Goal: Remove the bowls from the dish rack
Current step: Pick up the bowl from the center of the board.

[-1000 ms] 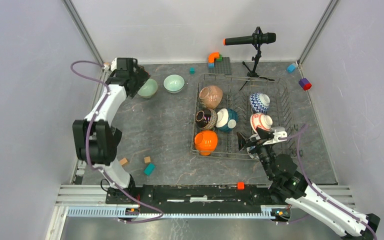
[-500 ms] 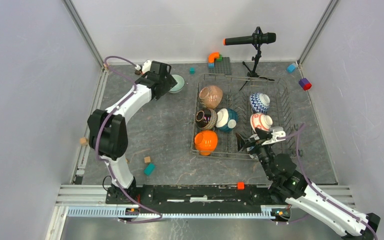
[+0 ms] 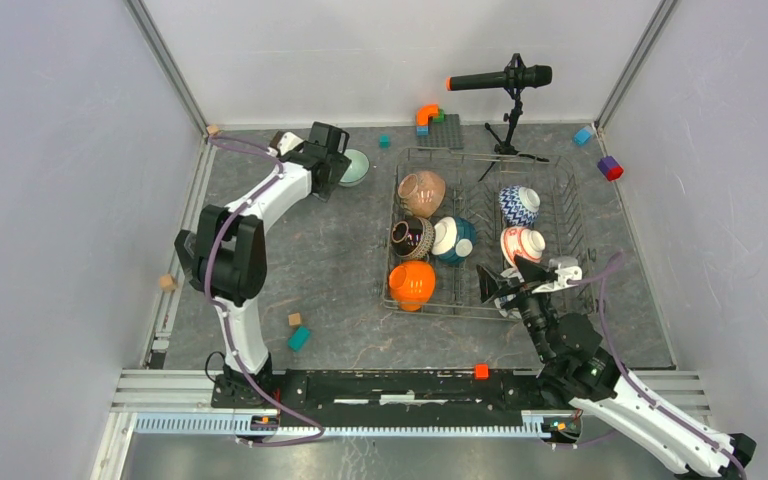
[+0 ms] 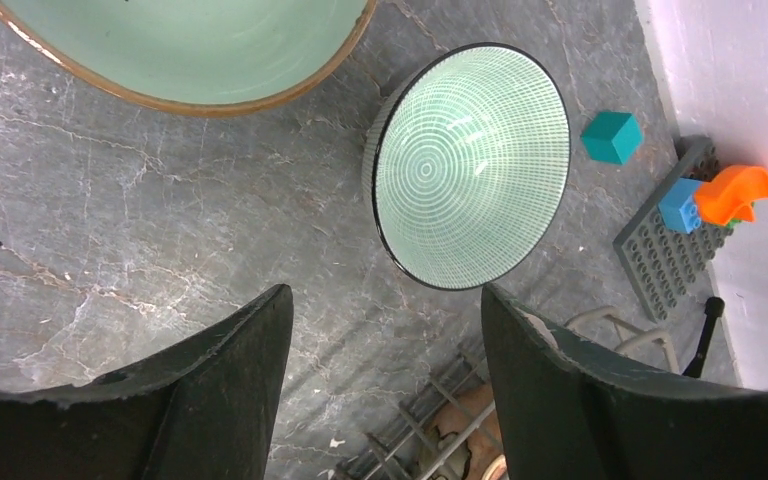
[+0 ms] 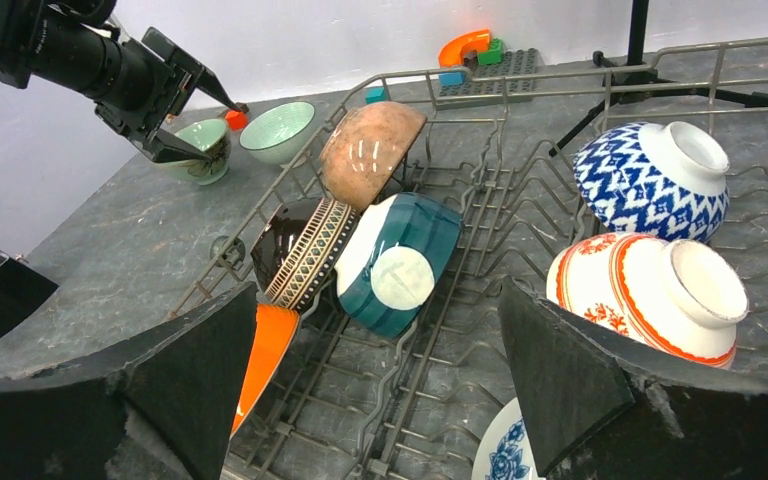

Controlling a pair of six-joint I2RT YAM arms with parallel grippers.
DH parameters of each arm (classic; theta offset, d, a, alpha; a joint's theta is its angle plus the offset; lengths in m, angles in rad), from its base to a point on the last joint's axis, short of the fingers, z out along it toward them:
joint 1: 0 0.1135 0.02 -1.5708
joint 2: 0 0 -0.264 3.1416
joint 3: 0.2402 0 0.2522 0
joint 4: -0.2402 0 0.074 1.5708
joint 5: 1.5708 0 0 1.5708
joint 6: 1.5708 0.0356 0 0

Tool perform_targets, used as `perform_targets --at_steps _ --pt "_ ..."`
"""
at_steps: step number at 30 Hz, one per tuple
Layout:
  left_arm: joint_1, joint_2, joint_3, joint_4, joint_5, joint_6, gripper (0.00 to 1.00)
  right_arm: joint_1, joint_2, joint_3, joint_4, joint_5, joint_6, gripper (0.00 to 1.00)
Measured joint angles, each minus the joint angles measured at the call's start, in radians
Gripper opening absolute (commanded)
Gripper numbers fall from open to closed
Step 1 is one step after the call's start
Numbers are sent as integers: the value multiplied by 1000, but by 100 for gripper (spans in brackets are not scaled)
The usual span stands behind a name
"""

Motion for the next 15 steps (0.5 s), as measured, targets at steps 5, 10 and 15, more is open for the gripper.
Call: perform_targets --at_steps 5,10,15 --pt "2 56 42 -21 -11 -42 68 0 -25 -6 -13 4 10 94" --pt "2 126 121 -49 -16 -47 63 0 -26 -8 -15 5 14 94" --pt "2 178 166 -53 -29 -50 54 0 -26 -8 -27 6 15 94"
